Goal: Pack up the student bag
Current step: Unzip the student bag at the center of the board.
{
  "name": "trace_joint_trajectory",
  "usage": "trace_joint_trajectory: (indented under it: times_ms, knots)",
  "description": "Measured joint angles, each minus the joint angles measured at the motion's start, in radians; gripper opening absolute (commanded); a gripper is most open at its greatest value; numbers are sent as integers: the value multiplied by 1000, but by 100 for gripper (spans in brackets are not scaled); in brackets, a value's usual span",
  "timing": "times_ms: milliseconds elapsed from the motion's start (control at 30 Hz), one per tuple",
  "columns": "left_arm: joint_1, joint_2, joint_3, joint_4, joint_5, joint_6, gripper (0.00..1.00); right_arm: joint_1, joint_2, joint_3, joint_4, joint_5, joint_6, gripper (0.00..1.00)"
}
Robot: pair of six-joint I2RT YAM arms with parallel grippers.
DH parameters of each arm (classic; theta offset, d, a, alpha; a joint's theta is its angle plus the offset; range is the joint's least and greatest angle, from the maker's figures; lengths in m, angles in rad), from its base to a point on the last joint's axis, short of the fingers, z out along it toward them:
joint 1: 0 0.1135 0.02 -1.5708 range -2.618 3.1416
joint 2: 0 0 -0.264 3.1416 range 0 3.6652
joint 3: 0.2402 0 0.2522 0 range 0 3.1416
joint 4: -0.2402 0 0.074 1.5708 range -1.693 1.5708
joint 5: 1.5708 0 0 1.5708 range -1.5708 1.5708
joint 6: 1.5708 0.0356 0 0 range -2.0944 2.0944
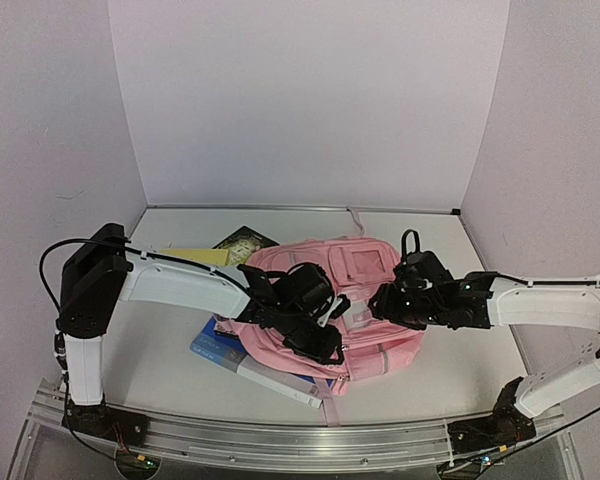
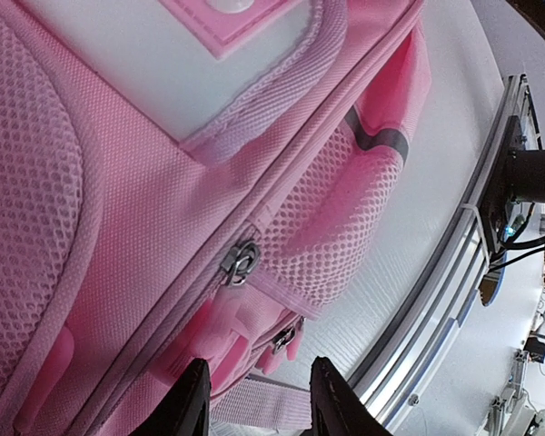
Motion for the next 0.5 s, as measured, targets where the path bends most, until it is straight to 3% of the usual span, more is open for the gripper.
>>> trace_joint_trajectory:
  times_ms: [500]
  knots:
    - [-4, 38, 49, -10, -107, 4, 36, 0, -1, -7, 8, -8, 0, 61]
